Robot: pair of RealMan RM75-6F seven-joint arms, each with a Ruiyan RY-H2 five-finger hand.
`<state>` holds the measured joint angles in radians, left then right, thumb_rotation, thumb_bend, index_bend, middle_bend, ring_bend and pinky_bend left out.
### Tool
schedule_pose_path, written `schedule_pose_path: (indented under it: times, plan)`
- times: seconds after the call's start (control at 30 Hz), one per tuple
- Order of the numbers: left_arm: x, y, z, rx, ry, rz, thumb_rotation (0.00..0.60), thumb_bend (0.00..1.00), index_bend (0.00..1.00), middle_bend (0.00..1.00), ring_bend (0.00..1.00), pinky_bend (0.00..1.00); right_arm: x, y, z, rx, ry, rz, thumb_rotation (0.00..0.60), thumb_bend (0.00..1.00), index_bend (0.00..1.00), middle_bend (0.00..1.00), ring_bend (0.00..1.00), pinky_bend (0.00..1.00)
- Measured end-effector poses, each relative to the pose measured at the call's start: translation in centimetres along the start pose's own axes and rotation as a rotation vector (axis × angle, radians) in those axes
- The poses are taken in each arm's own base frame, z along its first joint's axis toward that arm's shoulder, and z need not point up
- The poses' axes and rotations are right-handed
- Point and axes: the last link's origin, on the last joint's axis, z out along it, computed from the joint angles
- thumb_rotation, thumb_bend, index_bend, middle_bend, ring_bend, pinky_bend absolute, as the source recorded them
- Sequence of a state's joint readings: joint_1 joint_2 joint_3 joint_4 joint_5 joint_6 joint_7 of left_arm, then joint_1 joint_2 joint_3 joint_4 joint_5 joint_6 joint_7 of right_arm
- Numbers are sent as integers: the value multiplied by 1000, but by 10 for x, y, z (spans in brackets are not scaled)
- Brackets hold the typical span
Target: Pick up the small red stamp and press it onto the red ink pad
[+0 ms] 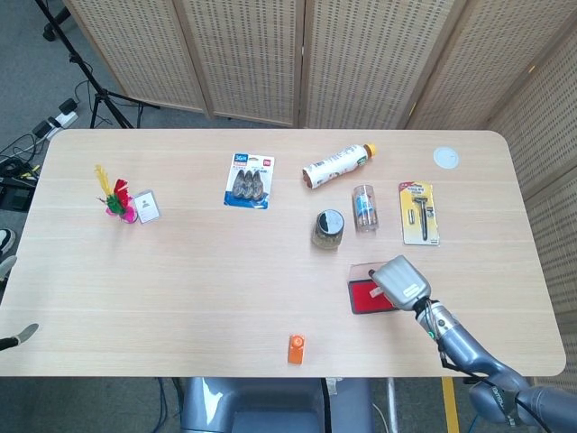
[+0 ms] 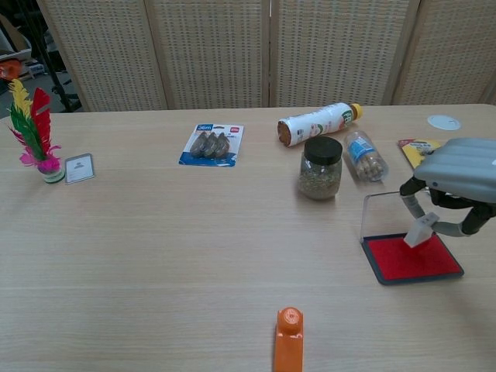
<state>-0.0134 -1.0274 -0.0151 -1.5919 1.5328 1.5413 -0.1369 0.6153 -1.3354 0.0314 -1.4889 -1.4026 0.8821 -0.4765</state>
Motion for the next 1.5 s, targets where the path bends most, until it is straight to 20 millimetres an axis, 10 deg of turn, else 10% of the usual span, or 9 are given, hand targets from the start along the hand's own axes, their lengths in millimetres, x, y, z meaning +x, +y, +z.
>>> schedule_pose_path:
  times: [1.5]
  plan:
    - [-2,1,2,4,-16,-3,600,0,0,0,0,0,-39,-10,-2,-29,-12,-70,600,543,573,938,1000,1000]
